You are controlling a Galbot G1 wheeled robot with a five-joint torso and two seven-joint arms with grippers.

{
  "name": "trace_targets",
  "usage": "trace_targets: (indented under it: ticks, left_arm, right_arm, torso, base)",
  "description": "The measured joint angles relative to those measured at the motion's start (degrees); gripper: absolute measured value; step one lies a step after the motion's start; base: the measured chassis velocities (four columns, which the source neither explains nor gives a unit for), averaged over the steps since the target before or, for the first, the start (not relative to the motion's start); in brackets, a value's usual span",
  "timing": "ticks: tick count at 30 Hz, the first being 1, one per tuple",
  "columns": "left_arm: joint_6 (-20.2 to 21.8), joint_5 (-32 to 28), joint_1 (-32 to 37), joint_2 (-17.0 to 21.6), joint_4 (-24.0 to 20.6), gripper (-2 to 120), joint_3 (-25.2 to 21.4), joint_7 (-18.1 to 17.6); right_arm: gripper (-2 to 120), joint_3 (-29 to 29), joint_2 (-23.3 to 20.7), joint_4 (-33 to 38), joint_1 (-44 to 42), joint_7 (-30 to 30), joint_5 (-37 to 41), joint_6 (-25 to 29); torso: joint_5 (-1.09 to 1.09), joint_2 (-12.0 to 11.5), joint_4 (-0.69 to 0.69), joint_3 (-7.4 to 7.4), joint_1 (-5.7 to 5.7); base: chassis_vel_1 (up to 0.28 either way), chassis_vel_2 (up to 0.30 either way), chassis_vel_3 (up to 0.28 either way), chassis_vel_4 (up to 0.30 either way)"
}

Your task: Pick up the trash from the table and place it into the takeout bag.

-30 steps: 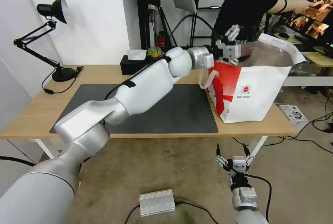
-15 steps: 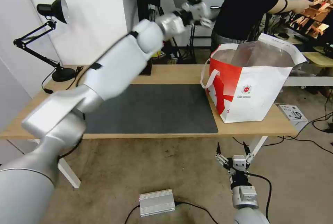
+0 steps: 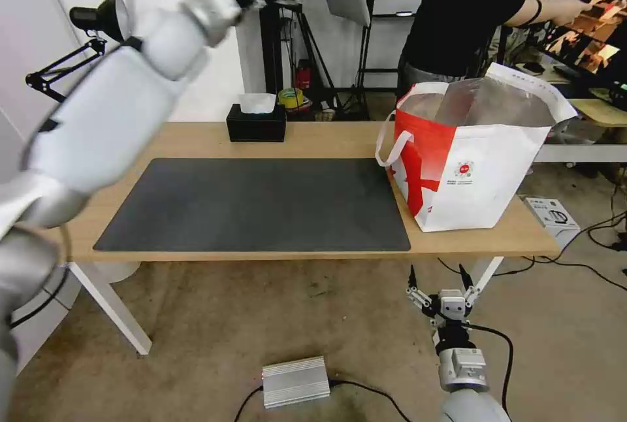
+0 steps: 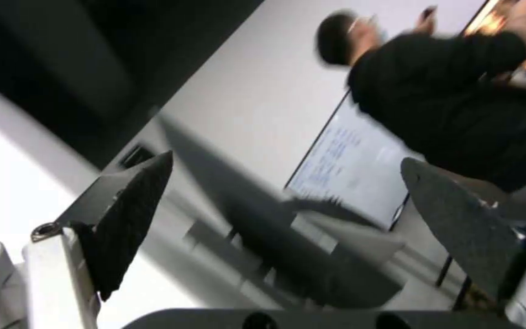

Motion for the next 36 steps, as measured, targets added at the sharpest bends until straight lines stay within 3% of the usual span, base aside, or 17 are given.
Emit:
trace_targets:
  ticks: [4,6,9,10,12,14,15,16,17,19,24,26,30,33,34,36]
  left_arm:
    - [2.1,-2.0,10.1,7.7,-6.9,100,-8.0,-0.9]
    - [2.2,-2.3,12.9,9.0,-8.2,100,-10.3,-1.0]
    - [2.7,-4.2,26.4,14.2,-13.5,100,-20.3,-1.7]
    - [2.7,-4.2,26.4,14.2,-13.5,100,-20.3,-1.7]
    - [2.6,-5.5,35.4,16.4,-16.3,100,-26.9,-3.0]
    - [2.4,-5.8,45.3,16.9,-19.1,100,-34.8,-3.3]
    - [2.4,-5.8,45.3,16.9,-19.1,100,-34.8,-3.3]
    - [2.2,-5.8,49.8,16.8,-20.3,100,-38.8,-3.4]
    - [1.8,-5.7,55.4,16.0,-21.6,100,-42.6,-3.6]
    - [1.0,-5.3,62.6,13.9,-23.0,100,-47.0,-3.6]
    - [-0.1,-4.9,72.3,10.6,-26.2,100,-52.7,-5.4]
    - [-0.3,-5.0,78.1,7.4,-28.9,100,-55.8,-6.7]
    - [-0.4,-5.1,84.2,3.0,-31.4,100,-57.7,-7.9]
    - [-0.5,-5.1,91.4,-3.3,-34.5,100,-59.2,-9.1]
    - [-0.5,-5.1,91.4,-3.3,-34.5,100,-59.2,-9.1]
    - [-0.6,-4.8,94.8,-7.1,-36.3,100,-59.6,-9.6]
  right_arm:
    - [100,0.0,-0.2,0.0,0.3,0.0,0.1,0.0]
    - [100,0.0,-0.2,0.0,0.4,0.0,0.1,0.0]
    - [100,-0.3,-0.2,0.0,0.5,0.0,0.1,0.0]
    - [100,-0.3,-0.2,0.0,0.5,0.0,0.1,0.0]
    - [100,-0.3,0.0,-0.1,0.5,-0.1,0.1,0.0]
    - [100,-0.4,0.1,0.0,0.6,-0.1,0.1,0.0]
    - [100,-0.4,0.1,0.0,0.6,-0.1,0.1,0.0]
    - [100,-0.4,0.1,0.0,0.5,0.0,0.1,0.0]
    - [100,-0.3,0.2,0.2,0.3,-0.1,0.1,0.0]
    - [100,0.7,0.2,0.7,-0.8,-0.1,0.1,0.1]
    - [100,1.8,0.2,1.2,-1.4,-0.1,0.0,0.1]
    - [100,2.0,0.0,1.4,-1.4,-0.1,0.0,0.1]
    - [100,1.9,0.0,1.5,-1.5,-0.1,0.1,0.1]
    - [100,1.6,0.0,1.5,-1.4,-0.1,0.1,0.1]
    - [100,1.6,0.0,1.5,-1.4,-0.1,0.1,0.1]
    - [100,1.5,0.0,1.4,-1.4,-0.1,0.2,0.2]
  torso:
    - [-0.05,0.0,0.00,0.00,0.00]
    - [-0.01,0.0,0.00,0.00,0.00]
    - [-0.05,0.0,0.02,0.00,0.00]
    - [-0.05,0.0,0.02,0.00,0.00]
    - [0.05,0.0,0.01,-0.01,-0.01]
    - [-0.04,0.0,0.00,0.00,-0.01]
    - [-0.04,0.0,0.00,0.00,-0.01]
    - [0.00,0.0,0.00,-0.01,0.00]
    - [0.07,0.0,0.03,-0.01,0.00]
    - [-0.07,0.0,0.03,0.00,-0.01]
    - [0.06,0.0,-0.02,0.00,0.00]
    - [0.04,0.0,-0.01,-0.01,0.00]
    - [0.00,0.0,0.00,-0.01,-0.01]
    - [0.02,0.0,-0.01,-0.01,0.00]
    - [0.02,0.0,-0.01,-0.01,0.00]
    - [0.03,0.0,-0.01,-0.01,0.00]
  base:
    - [0.000,0.000,0.000,0.000]
    - [0.000,0.000,0.000,0.000]
    - [0.000,0.000,0.000,0.000]
    - [0.000,0.000,0.000,0.000]
    - [0.000,0.000,0.000,0.000]
    - [0.000,0.000,0.000,0.000]
    - [0.000,0.000,0.000,0.000]
    - [0.000,0.000,0.000,0.000]
    - [0.000,0.000,0.000,0.000]
    - [0.000,0.000,0.000,0.000]
    - [0.000,0.000,0.000,0.000]
    - [0.000,0.000,0.000,0.000]
    - [0.000,0.000,0.000,0.000]
    - [0.000,0.000,0.000,0.000]
    - [0.000,0.000,0.000,0.000]
    - [0.000,0.000,0.000,0.000]
